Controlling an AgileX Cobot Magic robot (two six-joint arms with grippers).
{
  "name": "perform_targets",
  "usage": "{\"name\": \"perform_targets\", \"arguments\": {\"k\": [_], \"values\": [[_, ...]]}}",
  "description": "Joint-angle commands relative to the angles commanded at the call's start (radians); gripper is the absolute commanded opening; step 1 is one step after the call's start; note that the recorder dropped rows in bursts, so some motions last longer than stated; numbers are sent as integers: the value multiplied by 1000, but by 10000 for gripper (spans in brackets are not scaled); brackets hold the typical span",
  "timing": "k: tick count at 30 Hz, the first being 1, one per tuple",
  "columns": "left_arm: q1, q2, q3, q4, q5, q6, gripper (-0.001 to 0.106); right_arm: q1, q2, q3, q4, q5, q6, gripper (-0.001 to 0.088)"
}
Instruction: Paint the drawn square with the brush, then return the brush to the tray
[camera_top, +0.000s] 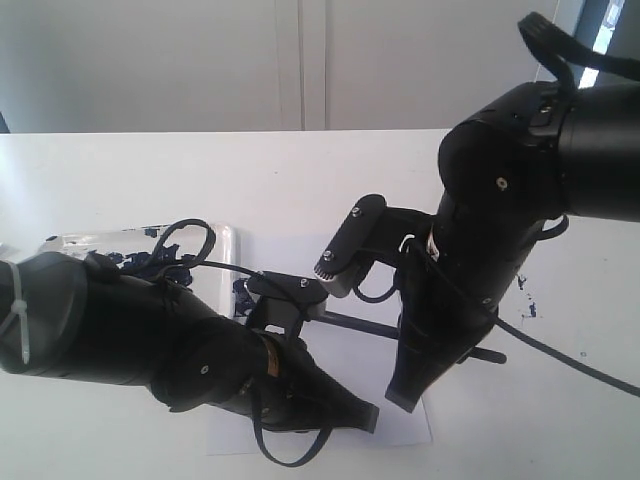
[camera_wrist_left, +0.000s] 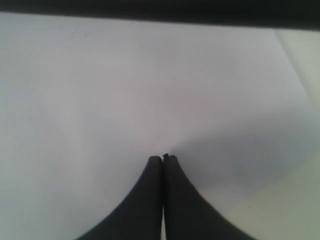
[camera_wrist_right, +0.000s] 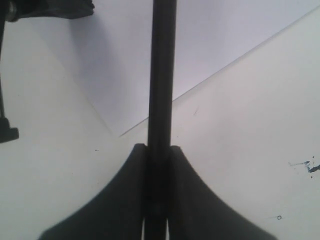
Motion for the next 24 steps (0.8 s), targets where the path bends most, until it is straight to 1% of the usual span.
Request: {"name": "perform_targets", "arguments": {"k": [15, 24], "values": [[0, 0, 0, 0, 2, 0, 0, 0, 0, 0, 0, -11, 0, 0], [0, 0, 0, 0, 4, 0, 0, 0, 41, 0, 1, -11, 0, 0]]}}
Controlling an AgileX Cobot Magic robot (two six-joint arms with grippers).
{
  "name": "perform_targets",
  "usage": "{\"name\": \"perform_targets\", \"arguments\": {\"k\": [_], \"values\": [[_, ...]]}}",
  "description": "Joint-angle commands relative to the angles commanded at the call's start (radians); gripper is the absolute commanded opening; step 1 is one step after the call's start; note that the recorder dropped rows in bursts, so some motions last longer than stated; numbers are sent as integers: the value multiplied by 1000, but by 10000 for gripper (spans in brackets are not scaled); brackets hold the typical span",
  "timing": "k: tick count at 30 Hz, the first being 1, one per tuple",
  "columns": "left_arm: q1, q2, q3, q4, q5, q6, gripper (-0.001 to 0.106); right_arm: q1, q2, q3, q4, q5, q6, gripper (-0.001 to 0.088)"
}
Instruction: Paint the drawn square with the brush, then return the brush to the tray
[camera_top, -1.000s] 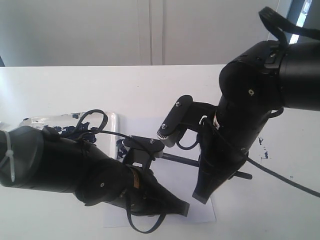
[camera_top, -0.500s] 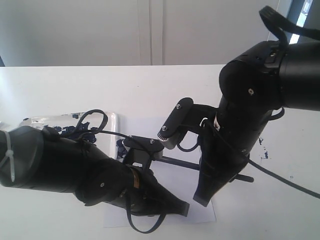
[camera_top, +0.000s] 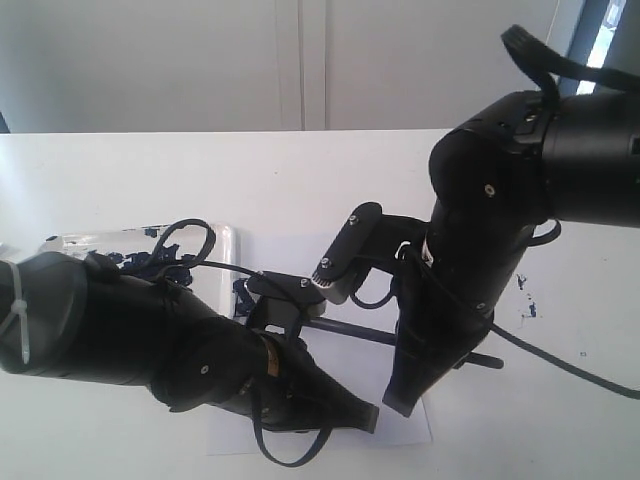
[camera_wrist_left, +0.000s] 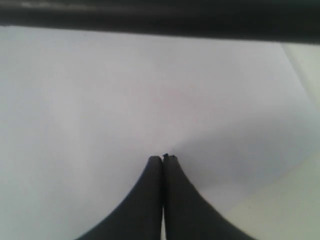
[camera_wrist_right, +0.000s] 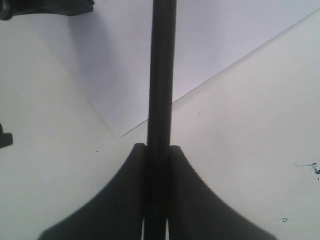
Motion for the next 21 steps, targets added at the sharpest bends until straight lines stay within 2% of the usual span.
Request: {"name": "perform_targets", "arguments": {"k": [8, 13, 21], "values": [[0, 0, 0, 0, 0, 0, 0, 0, 0, 0, -14, 0, 13, 0], [0, 0, 0, 0, 0, 0, 0, 0, 0, 0, -125, -12, 114, 0], [0, 0, 0, 0, 0, 0, 0, 0, 0, 0, -124, -18, 115, 0]]}}
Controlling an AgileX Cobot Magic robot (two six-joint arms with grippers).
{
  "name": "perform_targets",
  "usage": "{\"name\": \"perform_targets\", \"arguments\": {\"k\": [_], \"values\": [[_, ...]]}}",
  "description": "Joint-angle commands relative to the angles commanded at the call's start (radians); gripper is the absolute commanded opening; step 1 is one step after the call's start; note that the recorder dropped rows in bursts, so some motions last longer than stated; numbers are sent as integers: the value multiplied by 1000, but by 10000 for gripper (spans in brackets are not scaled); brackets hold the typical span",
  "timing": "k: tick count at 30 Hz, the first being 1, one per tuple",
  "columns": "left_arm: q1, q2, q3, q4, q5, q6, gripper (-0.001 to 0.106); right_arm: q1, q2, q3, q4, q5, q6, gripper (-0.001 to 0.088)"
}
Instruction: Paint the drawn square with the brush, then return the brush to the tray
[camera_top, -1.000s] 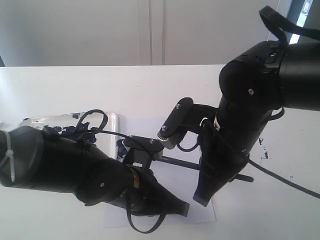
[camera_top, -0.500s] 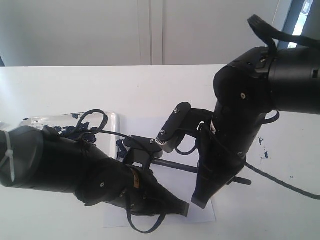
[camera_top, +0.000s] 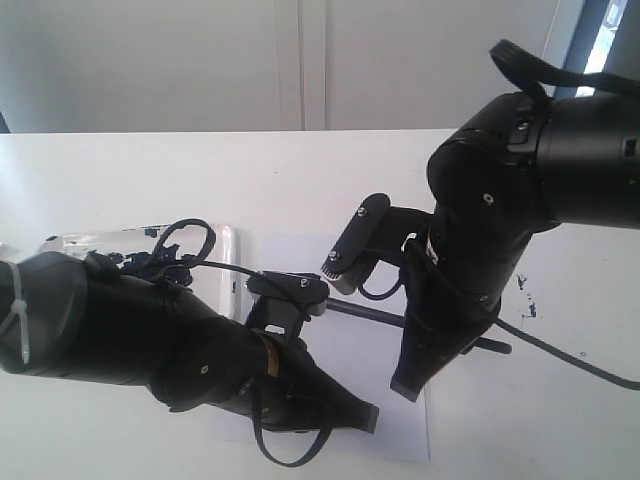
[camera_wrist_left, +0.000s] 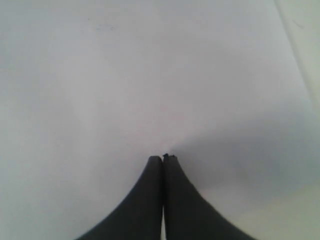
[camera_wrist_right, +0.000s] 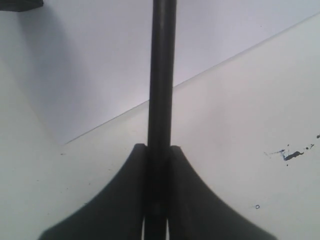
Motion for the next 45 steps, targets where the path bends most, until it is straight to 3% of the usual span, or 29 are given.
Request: {"name": "perform_targets", "arguments": {"k": [14, 25, 45], "values": [[0, 0, 0, 0, 0, 0, 0, 0, 0, 0, 15, 56, -20, 0], [0, 0, 0, 0, 0, 0, 0, 0, 0, 0, 4, -48, -1, 0], [0, 0, 0, 0, 0, 0, 0, 0, 29, 0, 32, -6, -13, 0]]}}
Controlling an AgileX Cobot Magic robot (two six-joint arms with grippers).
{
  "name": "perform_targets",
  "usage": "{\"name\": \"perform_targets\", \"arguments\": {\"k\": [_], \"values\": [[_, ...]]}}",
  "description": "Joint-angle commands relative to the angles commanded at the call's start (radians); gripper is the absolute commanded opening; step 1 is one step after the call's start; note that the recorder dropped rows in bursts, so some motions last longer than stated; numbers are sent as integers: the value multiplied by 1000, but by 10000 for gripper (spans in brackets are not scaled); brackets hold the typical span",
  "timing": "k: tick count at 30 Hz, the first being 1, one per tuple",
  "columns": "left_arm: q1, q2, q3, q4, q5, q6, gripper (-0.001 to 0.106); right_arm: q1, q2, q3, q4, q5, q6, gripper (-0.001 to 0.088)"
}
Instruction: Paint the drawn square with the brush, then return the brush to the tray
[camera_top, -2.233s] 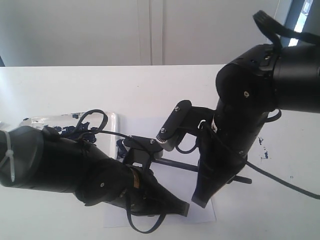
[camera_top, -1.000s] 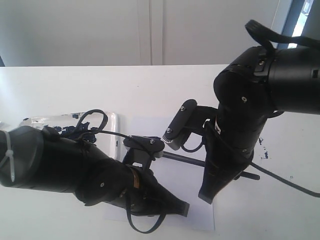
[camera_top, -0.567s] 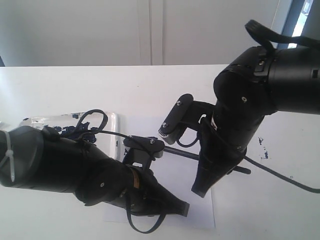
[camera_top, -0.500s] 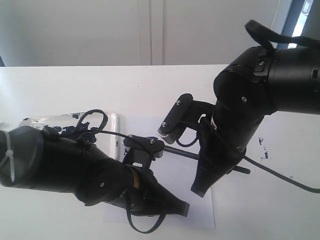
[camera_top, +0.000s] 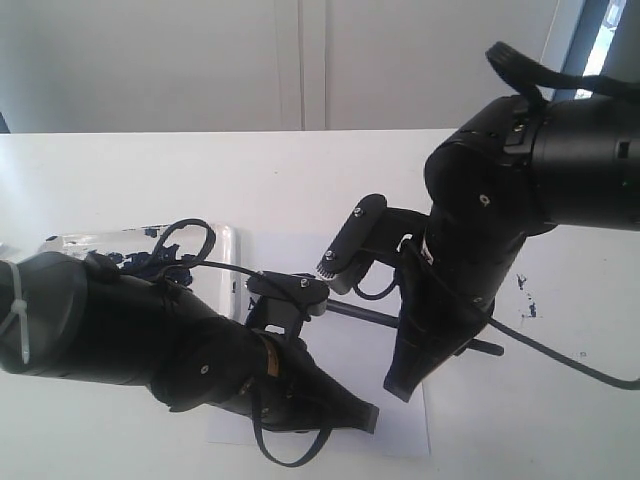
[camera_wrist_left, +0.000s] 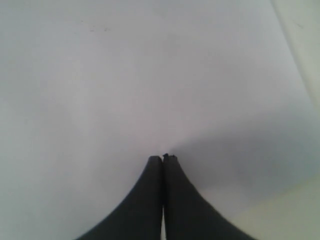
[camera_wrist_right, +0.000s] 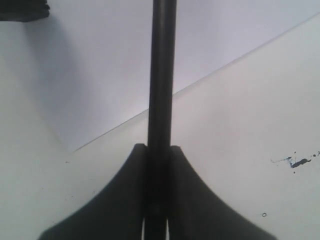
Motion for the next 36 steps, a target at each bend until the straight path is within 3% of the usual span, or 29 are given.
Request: {"name": "perform_targets", "arguments": {"k": [11, 21, 36], "values": [[0, 0, 0, 0, 12, 0, 0, 0, -13, -2, -11, -25, 7, 0], [0, 0, 0, 0, 19, 0, 0, 0, -179, -2, -65, -25, 63, 0], [0, -50, 0, 0, 40, 25, 0, 0, -366, -2, -100, 101, 152, 0]]}}
